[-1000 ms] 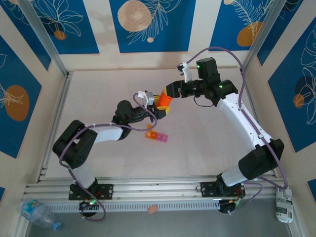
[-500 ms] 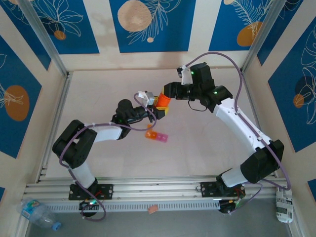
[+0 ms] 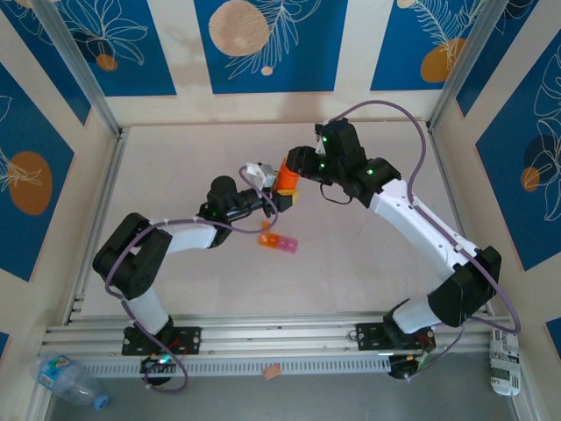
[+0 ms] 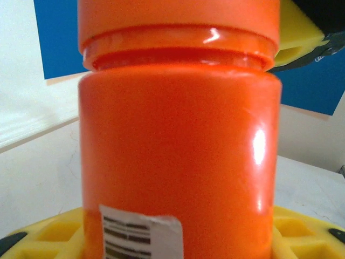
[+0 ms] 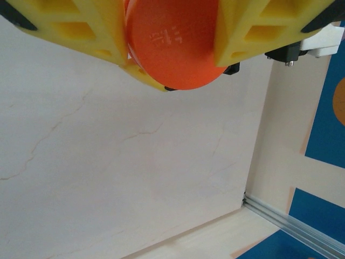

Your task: Sort the pills into containers

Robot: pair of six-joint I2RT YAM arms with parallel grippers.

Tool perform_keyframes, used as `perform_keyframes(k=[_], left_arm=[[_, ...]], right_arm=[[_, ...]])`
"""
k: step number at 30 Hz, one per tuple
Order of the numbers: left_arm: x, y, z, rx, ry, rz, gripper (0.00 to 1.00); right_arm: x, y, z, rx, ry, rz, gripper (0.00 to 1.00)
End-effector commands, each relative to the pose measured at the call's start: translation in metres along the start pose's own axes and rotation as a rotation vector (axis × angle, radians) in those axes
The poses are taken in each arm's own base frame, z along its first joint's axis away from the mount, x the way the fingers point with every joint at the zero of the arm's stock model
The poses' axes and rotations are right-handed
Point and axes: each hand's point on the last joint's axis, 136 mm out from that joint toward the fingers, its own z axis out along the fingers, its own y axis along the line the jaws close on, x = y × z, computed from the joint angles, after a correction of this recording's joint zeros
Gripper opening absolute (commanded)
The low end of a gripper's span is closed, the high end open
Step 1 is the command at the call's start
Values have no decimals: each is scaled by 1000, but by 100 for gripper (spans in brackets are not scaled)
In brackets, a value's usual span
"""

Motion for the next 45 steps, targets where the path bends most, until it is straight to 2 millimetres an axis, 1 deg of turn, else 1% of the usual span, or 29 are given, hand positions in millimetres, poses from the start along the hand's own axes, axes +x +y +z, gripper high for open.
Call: perform_keyframes(k=[1, 9, 14, 17, 23, 27, 30, 35, 39, 42, 45], left_arm=[[-64, -4, -2, -14, -188, 111, 0], [-56, -3, -2, -16, -174, 103, 0], [-53, -3, -2, -16, -170, 99, 0], [-52, -3, -2, -15, -168, 97, 0], [-51, -3, -1, -10, -164, 94, 0], [-51, -4, -1, -5, -165, 93, 0], [-51, -5, -1, 4, -167, 88, 0], [-50, -8, -1, 30, -160, 77, 0], [-51, -14, 0, 65, -156, 62, 0], [-52, -17, 0, 87, -154, 48, 0], [-52, -19, 1, 99, -152, 42, 0]], right_arm=[[50, -5, 2, 27, 208, 21, 43], [26, 2, -8, -23, 188, 25, 53], [18, 5, -12, -41, 183, 12, 64], [13, 5, -15, -48, 174, 7, 74], [-4, 15, -30, -105, 118, -57, 87], [-18, 26, -46, -172, 62, -128, 90], [-26, 29, -56, -215, 35, -177, 90], [-33, 39, -69, -335, 44, -336, 90], [-28, 36, -63, -332, 98, -491, 90], [-25, 29, -55, -309, 132, -547, 90], [-22, 26, -48, -299, 167, -566, 90]])
